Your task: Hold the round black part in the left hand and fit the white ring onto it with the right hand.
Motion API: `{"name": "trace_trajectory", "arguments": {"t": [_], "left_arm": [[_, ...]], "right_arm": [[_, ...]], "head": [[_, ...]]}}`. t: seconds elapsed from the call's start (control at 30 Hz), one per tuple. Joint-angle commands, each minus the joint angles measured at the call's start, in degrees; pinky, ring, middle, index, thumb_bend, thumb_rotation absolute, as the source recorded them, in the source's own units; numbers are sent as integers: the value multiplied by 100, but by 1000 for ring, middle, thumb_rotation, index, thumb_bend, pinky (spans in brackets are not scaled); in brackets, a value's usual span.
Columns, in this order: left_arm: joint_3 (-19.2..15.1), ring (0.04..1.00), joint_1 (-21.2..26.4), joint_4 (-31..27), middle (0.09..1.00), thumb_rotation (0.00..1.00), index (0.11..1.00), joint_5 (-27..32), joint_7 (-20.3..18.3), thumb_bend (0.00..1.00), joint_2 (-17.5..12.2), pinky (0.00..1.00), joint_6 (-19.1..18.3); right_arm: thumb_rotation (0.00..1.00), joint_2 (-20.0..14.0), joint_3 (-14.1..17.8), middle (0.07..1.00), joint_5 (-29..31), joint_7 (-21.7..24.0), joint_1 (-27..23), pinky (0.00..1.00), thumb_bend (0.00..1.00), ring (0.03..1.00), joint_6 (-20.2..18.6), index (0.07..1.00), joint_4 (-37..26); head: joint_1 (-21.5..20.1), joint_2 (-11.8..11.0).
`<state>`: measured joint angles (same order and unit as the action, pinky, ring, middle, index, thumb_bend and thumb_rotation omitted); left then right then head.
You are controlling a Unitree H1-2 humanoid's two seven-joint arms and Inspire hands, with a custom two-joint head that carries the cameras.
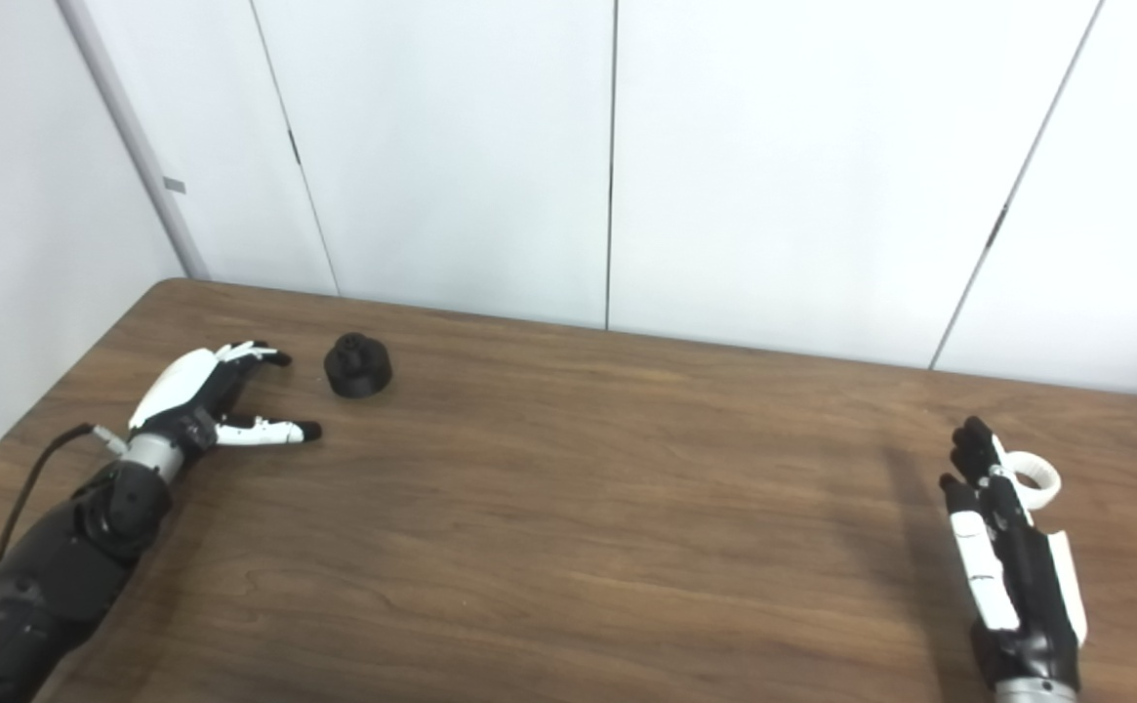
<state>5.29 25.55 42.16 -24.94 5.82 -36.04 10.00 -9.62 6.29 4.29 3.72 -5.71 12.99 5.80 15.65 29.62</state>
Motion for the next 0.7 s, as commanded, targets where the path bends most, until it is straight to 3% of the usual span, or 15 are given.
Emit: {"name": "trace_trajectory", "arguments": {"t": [0.0,0.67], "left_arm": [[23,999,301,29,944,423,807,-51,-27,1000,-196,1000,13],[476,985,991,958,927,422,788,-76,1,1000,75,1000,284]], "right_arm": [[790,78,-25,955,54,27,304,923,323,966,133,942,220],[786,186,-94,957,-15,-22,458,913,307,963,-16,950,-98]], "head": [[2,4],[-155,53]]}}
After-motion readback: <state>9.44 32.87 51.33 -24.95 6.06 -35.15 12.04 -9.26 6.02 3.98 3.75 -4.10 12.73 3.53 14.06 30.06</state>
